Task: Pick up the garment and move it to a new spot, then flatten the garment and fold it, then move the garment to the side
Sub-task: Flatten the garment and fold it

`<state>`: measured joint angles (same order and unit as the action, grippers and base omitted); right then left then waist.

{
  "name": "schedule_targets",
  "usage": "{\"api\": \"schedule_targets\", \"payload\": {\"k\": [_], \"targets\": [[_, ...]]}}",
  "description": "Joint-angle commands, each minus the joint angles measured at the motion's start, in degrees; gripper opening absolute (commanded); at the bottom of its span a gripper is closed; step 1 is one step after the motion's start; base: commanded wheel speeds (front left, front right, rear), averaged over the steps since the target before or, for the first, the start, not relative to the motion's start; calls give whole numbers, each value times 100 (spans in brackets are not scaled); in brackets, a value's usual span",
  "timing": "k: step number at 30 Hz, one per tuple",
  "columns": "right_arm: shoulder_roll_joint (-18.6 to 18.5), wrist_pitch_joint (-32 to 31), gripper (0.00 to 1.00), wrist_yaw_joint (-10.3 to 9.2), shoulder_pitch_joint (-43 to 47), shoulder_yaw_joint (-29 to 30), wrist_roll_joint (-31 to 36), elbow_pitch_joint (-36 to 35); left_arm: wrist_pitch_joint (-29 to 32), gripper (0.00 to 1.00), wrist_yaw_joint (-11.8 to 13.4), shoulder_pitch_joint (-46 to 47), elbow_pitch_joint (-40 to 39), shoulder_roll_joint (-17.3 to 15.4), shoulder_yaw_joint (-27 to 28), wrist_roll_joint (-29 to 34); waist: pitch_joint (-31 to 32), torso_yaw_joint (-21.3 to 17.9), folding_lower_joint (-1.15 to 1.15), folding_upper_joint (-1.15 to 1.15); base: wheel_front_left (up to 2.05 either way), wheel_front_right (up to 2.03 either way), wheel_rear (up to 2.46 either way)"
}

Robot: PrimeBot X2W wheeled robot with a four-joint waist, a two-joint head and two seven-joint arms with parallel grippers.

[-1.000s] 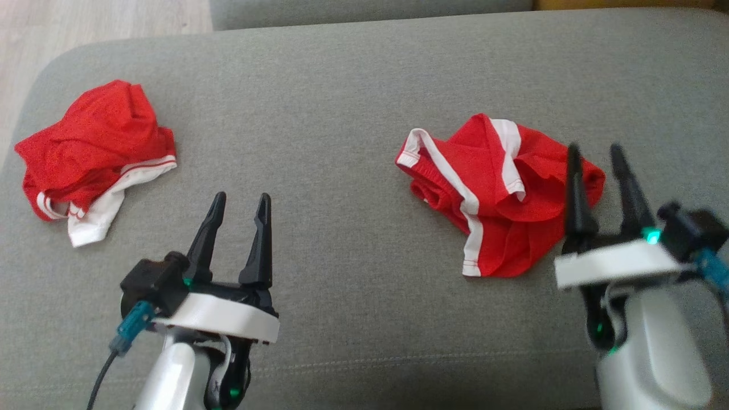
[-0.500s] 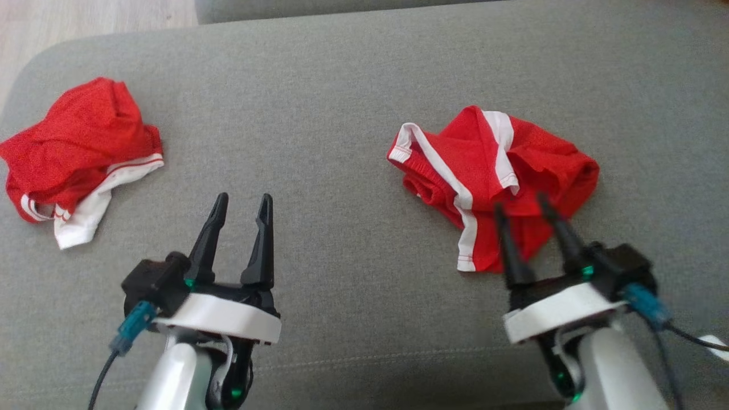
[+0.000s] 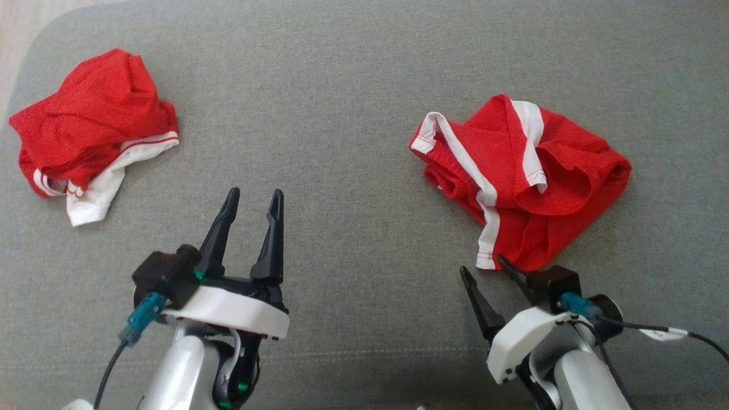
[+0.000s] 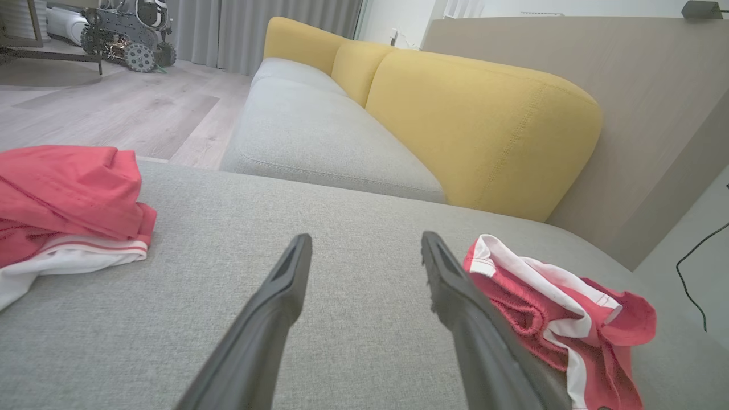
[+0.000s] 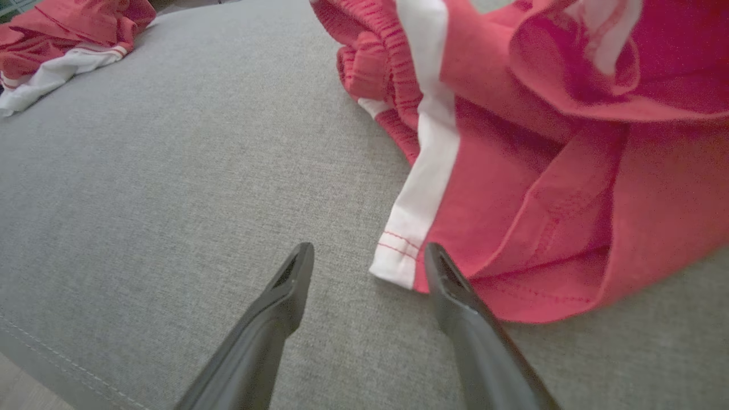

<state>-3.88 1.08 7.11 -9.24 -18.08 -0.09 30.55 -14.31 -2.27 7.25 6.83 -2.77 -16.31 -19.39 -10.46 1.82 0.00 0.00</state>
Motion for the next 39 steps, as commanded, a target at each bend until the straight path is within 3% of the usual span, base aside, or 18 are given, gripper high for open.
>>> {"api": "schedule_targets", "payload": {"k": [1,23,24,25,26,33,39], "targets": [[31,18,100,37,-205,-98,73,-137,-69,100,2,221,-165,-10,138,-13,-9,13,0,0,0,0,0],[90,72,100,37,-547,125,322,596,-69,100,-7,351,-174,-10,132,11,-223,73,0,0,0,0,0],[92,65,71,37,-568,128,320,637,-69,100,-10,362,-172,-10,137,16,-234,72,0,0,0,0,0],[93,63,8,37,-588,131,320,677,-69,100,-12,369,-169,-10,144,23,-243,68,0,0,0,0,0],[94,64,0,37,-608,126,329,715,-69,100,-14,375,-167,-10,153,30,-250,58,0,0,0,0,0],[98,207,0,37,-758,270,403,833,-69,100,-63,415,-113,-10,208,95,-200,-160,0,0,0,0,0],[22,396,0,37,-795,565,522,355,-69,100,-129,518,-30,-10,200,177,-90,-482,0,0,0,0,0]]}}
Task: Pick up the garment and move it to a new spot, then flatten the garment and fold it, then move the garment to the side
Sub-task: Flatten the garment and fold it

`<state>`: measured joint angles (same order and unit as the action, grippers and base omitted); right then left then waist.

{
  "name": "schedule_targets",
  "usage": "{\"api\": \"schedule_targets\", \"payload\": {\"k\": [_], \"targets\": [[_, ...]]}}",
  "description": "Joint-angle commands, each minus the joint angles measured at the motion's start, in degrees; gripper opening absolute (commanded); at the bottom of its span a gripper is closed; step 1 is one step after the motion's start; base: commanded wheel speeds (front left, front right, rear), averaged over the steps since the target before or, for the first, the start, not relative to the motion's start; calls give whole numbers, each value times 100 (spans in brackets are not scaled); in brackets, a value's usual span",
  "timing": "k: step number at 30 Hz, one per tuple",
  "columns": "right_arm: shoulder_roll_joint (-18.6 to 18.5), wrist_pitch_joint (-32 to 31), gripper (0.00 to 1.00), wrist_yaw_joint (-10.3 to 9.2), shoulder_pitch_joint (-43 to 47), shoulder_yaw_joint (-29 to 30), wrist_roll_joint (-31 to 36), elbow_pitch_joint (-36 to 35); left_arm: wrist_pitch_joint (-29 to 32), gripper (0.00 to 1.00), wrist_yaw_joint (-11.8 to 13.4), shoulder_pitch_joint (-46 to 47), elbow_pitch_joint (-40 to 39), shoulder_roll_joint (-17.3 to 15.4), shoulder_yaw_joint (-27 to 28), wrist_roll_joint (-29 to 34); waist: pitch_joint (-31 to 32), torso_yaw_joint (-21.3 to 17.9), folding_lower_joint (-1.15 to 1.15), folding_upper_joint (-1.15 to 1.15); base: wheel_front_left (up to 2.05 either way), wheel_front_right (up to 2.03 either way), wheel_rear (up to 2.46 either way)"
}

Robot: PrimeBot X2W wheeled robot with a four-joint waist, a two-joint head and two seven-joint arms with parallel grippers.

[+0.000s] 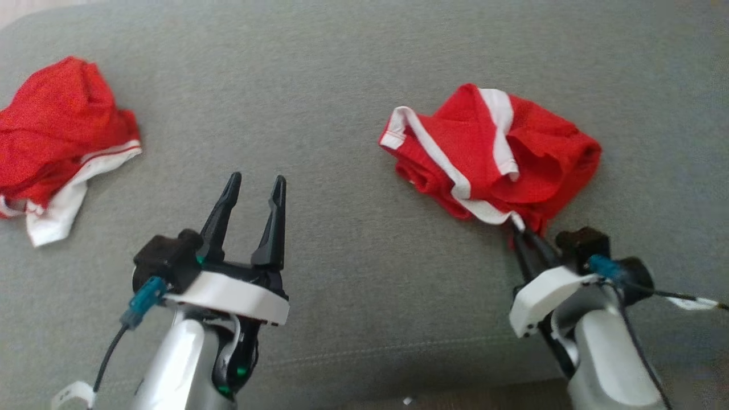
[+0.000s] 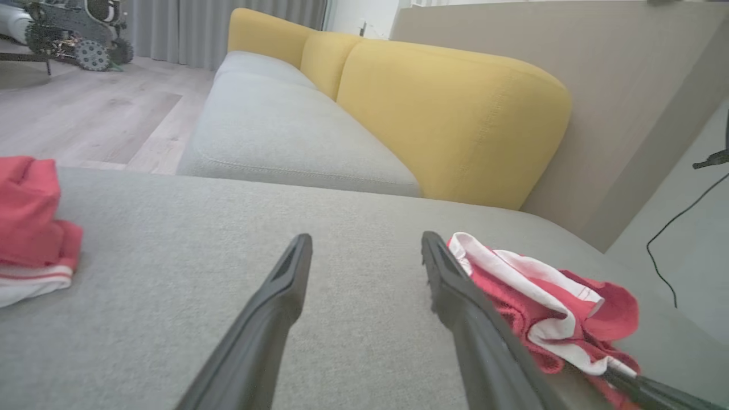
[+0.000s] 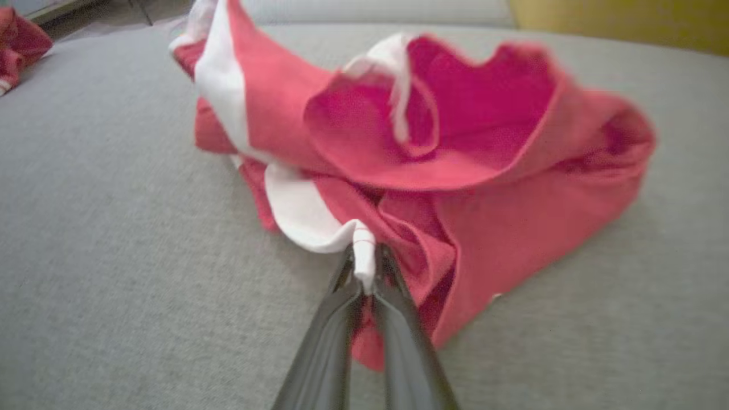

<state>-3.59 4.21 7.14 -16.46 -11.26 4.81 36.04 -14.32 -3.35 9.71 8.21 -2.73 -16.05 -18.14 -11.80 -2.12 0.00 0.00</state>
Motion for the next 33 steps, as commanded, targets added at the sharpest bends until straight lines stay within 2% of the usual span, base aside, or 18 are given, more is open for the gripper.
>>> {"api": "schedule_targets", "payload": {"k": [1,6,12,21,33], "targets": [[-40,79,0,35,-63,-77,50,-315,-68,100,-36,306,-138,-15,157,70,59,-146,0,0,0,0,0],[-155,-94,0,35,19,39,70,-919,-68,100,-150,567,302,-15,-56,197,59,-440,0,0,0,0,0],[-181,-284,0,35,-30,-20,26,-1300,-68,100,-311,1227,1397,-15,-456,247,-89,-721,0,0,0,0,0],[-99,-301,0,35,-165,-155,-35,-1444,-2,100,-402,2370,2673,-97,-882,113,-369,-1035,0,0,0,0,0],[21,-167,0,35,-242,-123,-43,-1412,2,100,-413,3141,3364,-218,-1421,-652,-612,-1168,0,0,0,0,0]]}}
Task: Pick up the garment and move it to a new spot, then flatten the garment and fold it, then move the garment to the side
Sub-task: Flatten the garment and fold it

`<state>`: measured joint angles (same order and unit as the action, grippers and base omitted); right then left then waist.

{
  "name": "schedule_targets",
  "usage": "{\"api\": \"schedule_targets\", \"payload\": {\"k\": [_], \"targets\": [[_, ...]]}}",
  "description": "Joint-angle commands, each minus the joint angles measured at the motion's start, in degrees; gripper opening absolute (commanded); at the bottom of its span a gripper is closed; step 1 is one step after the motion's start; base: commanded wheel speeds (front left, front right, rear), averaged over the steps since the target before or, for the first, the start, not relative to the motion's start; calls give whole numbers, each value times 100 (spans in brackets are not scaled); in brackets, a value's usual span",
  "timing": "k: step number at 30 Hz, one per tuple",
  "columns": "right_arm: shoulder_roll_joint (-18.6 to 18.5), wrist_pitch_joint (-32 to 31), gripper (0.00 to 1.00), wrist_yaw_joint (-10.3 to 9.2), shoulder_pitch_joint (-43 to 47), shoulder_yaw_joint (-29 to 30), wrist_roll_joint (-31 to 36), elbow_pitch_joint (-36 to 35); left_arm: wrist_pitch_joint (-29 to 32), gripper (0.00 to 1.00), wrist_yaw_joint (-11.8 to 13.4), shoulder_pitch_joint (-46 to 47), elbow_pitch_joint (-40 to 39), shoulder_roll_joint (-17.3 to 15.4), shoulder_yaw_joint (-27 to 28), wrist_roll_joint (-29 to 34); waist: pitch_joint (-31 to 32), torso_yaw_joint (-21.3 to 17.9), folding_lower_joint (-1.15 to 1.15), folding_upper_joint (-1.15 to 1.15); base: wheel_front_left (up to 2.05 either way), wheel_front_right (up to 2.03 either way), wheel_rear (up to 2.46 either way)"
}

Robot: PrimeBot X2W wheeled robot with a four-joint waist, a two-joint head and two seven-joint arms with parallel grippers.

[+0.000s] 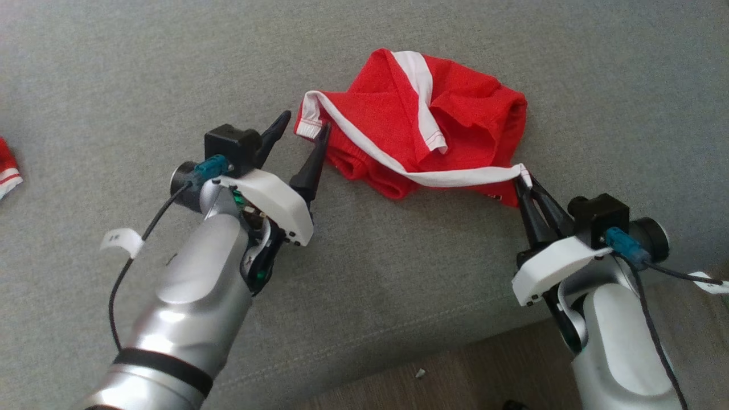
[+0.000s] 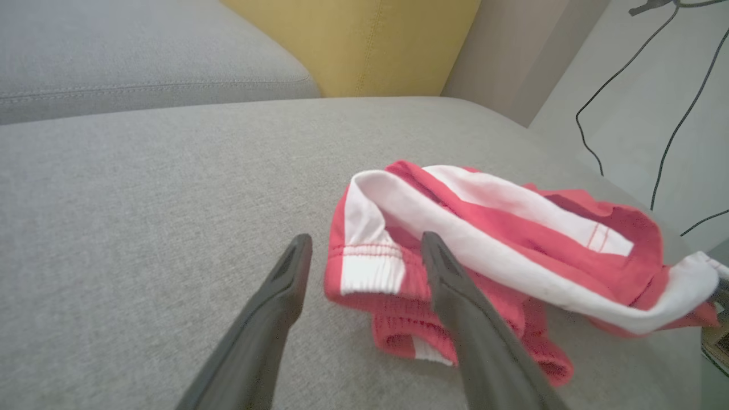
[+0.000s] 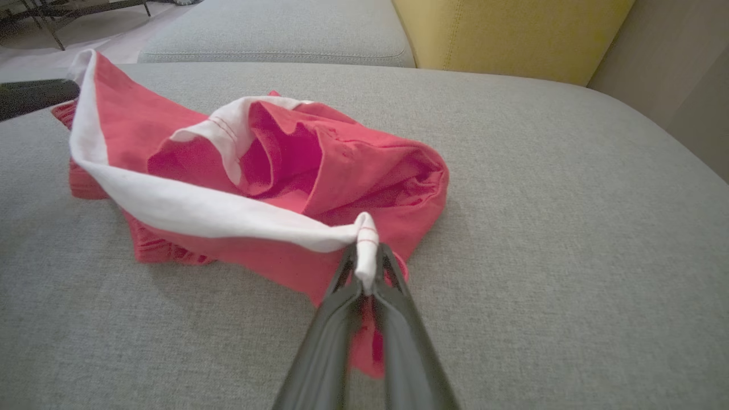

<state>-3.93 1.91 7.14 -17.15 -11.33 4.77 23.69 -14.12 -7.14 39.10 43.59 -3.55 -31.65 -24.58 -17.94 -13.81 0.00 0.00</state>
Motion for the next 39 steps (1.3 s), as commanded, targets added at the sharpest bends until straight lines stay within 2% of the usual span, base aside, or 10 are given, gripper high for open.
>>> {"api": "schedule_targets", "payload": {"k": [1,12,13,14,15,21,25,31,39], "targets": [[61,75,0,35,-185,-117,-43,-170,-18,100,-34,245,-100,-154,132,-27,-10,-5,0,0,0,0,0],[96,160,0,35,-305,-105,-57,-100,60,100,-35,582,319,-149,-380,-467,-120,14,0,0,0,0,0],[97,164,0,35,-314,-101,-54,-93,72,95,-35,601,333,-156,-437,-531,-125,19,0,0,0,0,0],[98,167,0,35,-324,-97,-50,-86,81,29,-35,621,344,-166,-502,-583,-127,26,0,0,0,0,0],[98,169,0,35,-334,-90,-46,-82,81,0,-35,640,353,-178,-563,-632,-127,34,0,0,0,0,0],[100,194,0,35,-365,-6,3,-61,-12,0,-35,703,326,-297,-762,-780,-38,155,0,0,0,0,0],[-20,224,0,35,-473,77,33,-90,-67,0,-19,682,256,-410,-804,-617,138,319,0,0,0,0,0],[-528,176,0,35,-1007,61,-12,-300,-85,0,226,643,-319,-672,-699,-193,530,619,0,0,0,0,0],[-1291,46,0,35,-2023,-461,-353,-503,-86,0,268,607,-1083,-1156,-564,107,1080,842,0,0,0,0,0]]}}
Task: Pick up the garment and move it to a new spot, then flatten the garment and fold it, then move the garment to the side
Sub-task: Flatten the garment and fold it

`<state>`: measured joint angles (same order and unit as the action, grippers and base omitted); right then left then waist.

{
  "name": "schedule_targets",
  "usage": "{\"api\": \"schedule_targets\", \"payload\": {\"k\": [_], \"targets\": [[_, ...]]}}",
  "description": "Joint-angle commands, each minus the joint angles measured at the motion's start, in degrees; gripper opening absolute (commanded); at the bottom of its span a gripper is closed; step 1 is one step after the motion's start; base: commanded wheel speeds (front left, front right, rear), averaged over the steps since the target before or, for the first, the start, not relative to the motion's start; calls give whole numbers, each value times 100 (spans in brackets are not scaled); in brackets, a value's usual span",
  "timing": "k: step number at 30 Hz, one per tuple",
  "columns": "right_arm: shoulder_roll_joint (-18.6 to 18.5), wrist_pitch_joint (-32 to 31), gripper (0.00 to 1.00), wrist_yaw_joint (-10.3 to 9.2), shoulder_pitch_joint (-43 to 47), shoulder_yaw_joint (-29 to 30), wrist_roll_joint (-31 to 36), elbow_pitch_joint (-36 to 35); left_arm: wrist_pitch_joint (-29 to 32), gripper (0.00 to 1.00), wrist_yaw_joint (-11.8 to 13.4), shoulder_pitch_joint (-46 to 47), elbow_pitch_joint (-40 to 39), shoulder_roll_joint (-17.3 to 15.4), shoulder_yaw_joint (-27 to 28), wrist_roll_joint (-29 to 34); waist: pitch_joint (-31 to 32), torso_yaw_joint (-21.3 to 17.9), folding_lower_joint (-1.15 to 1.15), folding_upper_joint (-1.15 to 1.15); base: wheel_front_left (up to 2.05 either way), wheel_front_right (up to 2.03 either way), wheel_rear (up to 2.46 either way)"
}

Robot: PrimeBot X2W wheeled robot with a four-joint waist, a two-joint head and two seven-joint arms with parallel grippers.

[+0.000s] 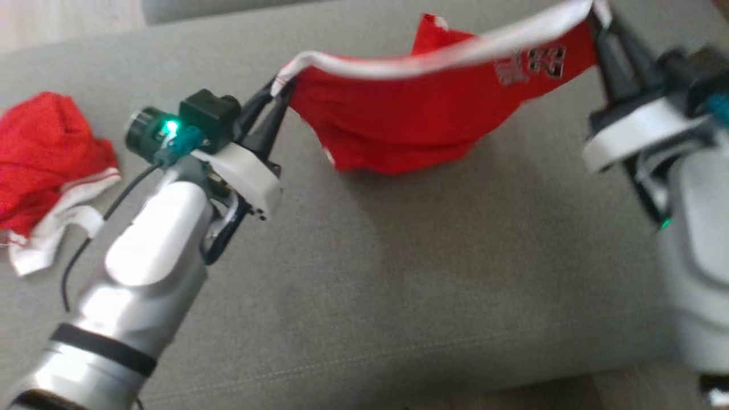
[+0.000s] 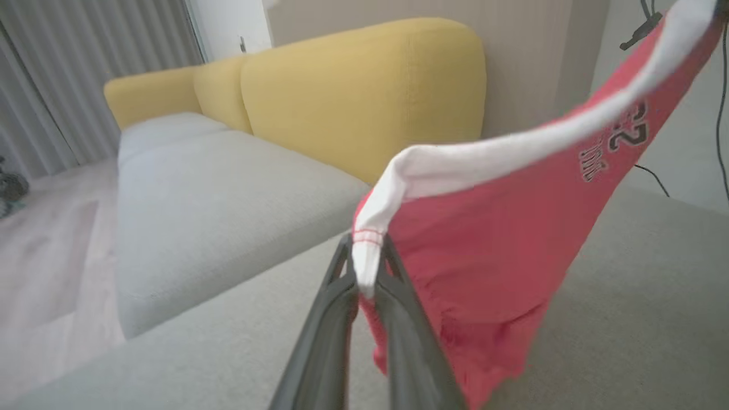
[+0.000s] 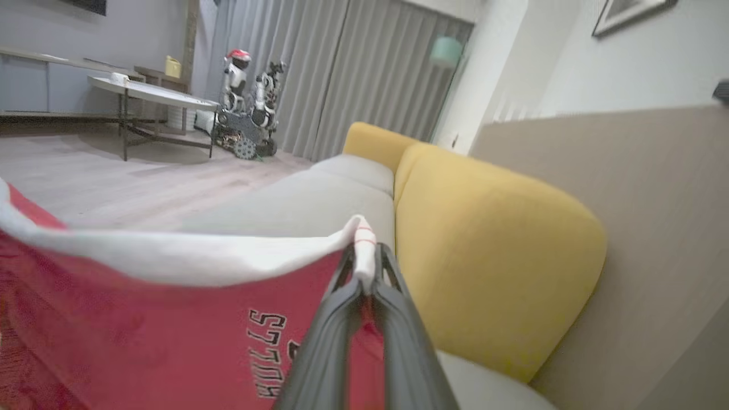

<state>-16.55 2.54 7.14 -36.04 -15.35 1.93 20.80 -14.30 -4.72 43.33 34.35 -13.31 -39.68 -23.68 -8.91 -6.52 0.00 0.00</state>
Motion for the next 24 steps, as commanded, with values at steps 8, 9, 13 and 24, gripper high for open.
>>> {"api": "schedule_targets", "payload": {"k": [8,9,13,24], "targets": [[-776,-435,0,35,-798,-613,-462,-443,397,0,50,265,-1086,-834,220,176,846,275,0,0,0,0,0],[-861,-554,0,35,-791,-668,-541,-520,515,0,64,234,-1243,-913,227,162,913,292,0,0,0,0,0],[-1263,-1186,0,35,-661,-772,-896,-1037,1095,0,99,86,-2032,-1198,272,6,1006,370,0,0,0,0,0],[-1855,-2370,0,35,-1575,-1080,-1958,-1888,2964,0,-115,928,-3388,-1949,544,-676,-262,283,0,0,0,0,0]]}}
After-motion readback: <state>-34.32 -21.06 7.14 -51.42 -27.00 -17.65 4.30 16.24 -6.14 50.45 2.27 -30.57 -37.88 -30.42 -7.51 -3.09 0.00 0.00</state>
